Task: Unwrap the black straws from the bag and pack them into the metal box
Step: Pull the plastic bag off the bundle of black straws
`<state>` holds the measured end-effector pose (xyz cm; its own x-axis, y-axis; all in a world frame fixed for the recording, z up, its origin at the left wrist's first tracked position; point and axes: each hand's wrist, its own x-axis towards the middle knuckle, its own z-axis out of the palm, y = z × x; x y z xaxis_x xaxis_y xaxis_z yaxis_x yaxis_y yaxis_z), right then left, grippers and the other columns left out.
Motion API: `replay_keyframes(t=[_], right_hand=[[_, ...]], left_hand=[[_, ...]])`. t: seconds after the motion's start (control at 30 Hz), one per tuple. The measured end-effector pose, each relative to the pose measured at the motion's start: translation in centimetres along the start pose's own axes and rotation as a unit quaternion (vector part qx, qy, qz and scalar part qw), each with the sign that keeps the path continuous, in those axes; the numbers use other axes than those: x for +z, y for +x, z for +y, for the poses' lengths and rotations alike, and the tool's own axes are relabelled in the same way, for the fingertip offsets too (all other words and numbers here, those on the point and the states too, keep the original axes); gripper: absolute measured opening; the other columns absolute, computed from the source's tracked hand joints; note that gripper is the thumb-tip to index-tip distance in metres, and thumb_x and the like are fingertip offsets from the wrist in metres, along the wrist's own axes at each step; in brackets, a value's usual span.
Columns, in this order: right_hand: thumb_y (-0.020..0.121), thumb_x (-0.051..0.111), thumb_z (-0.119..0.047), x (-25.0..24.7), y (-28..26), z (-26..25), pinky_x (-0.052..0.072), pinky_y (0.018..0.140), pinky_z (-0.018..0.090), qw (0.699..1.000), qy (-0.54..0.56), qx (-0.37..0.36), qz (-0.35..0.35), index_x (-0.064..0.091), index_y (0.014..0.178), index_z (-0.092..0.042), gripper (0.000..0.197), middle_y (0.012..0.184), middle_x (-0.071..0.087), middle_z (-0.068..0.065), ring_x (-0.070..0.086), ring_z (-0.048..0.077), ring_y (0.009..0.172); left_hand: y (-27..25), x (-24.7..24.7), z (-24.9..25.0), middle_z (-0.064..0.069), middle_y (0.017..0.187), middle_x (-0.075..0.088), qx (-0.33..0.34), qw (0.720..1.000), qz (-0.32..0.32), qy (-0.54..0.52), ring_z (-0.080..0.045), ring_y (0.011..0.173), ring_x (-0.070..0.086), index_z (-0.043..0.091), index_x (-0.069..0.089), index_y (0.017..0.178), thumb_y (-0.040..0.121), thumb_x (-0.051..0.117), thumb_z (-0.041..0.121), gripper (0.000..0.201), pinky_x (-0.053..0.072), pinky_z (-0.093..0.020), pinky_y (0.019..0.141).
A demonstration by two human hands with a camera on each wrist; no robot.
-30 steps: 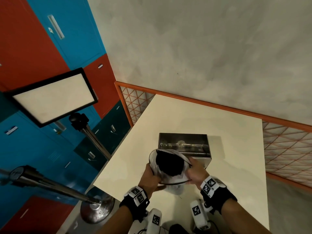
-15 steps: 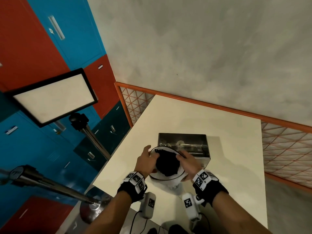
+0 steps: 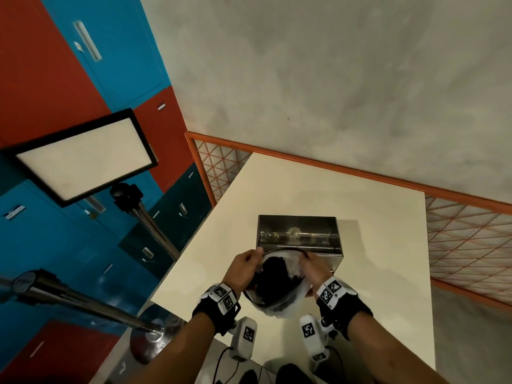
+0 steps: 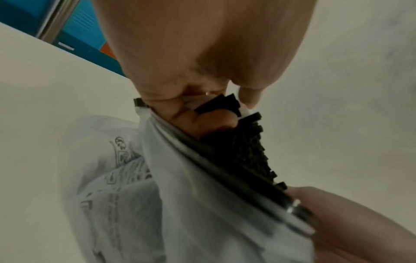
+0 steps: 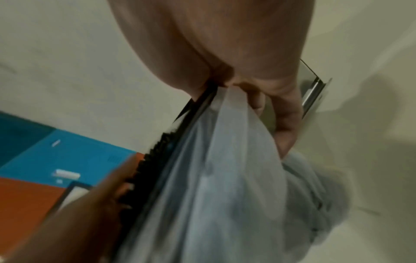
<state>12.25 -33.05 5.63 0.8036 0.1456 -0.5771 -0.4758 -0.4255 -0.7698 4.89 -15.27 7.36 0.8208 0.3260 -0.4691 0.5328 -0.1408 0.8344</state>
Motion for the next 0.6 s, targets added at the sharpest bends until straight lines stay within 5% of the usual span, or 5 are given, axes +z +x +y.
replay_keyframes(t=[0.07, 0.17, 0.27, 0.43, 0.6], right_hand=[[0.100, 0.043, -0.039, 0.1, 0.0, 0.0, 0.050, 0.097, 0.049, 0.998, -0.057, -0.024, -0.011, 0.061, 0.121, -0.016, 0.036, 0.116, 0.066, 0.013, 0.063, 0.032, 0.107], [0.096, 0.044, -0.055, 0.0, -0.8, -0.6, 0.051, 0.092, 0.039, 0.992, -0.088, -0.064, -0.059, 0.056, 0.129, -0.026, 0.045, 0.122, 0.064, 0.003, 0.060, 0.027, 0.112], [0.101, 0.045, -0.046, -0.2, -1.3, -1.4, 0.047, 0.078, 0.027, 0.985, -0.096, -0.097, -0.102, 0.055, 0.133, -0.026, 0.039, 0.123, 0.061, -0.002, 0.058, 0.019, 0.110], [0.104, 0.043, -0.030, -0.5, -0.8, -1.2, 0.039, 0.090, 0.026, 0.977, -0.153, -0.135, -0.064, 0.060, 0.130, -0.019, 0.033, 0.127, 0.063, 0.005, 0.056, 0.019, 0.111], [0.105, 0.039, -0.029, 0.1, -0.2, -0.6, 0.038, 0.095, 0.028, 0.965, -0.224, -0.132, -0.040, 0.056, 0.131, -0.012, 0.035, 0.131, 0.060, 0.011, 0.054, 0.028, 0.120]], left_hand=[[-0.3, 0.2, 0.2, 0.006, 0.089, 0.073, -0.011, 0.999, -0.042, -0.028, -0.014, 0.083, 0.067, 0.027, 0.075, 0.109, 0.096, 0.059, 0.053, 0.033, 0.053, -0.025, 0.062], [-0.2, 0.2, 0.0, -0.001, 0.103, 0.076, -0.006, 0.997, -0.072, -0.034, -0.016, 0.091, 0.069, 0.023, 0.075, 0.112, 0.092, 0.069, 0.043, 0.028, 0.054, -0.026, 0.061], [0.3, 0.1, -0.2, -0.009, 0.084, 0.069, -0.023, 0.997, -0.038, -0.068, -0.022, 0.071, 0.061, 0.014, 0.077, 0.102, 0.093, 0.069, 0.037, 0.026, 0.047, -0.027, 0.057], [0.7, 0.3, -0.1, -0.007, 0.065, 0.047, -0.083, 0.986, -0.045, -0.138, -0.021, 0.054, 0.048, 0.001, 0.076, 0.101, 0.090, 0.073, 0.029, 0.030, 0.043, -0.023, 0.050], [0.7, 0.6, 0.1, -0.001, 0.048, 0.035, -0.110, 0.985, -0.028, -0.133, -0.020, 0.046, 0.041, 0.010, 0.066, 0.069, 0.090, 0.072, 0.026, 0.027, 0.042, -0.024, 0.048]])
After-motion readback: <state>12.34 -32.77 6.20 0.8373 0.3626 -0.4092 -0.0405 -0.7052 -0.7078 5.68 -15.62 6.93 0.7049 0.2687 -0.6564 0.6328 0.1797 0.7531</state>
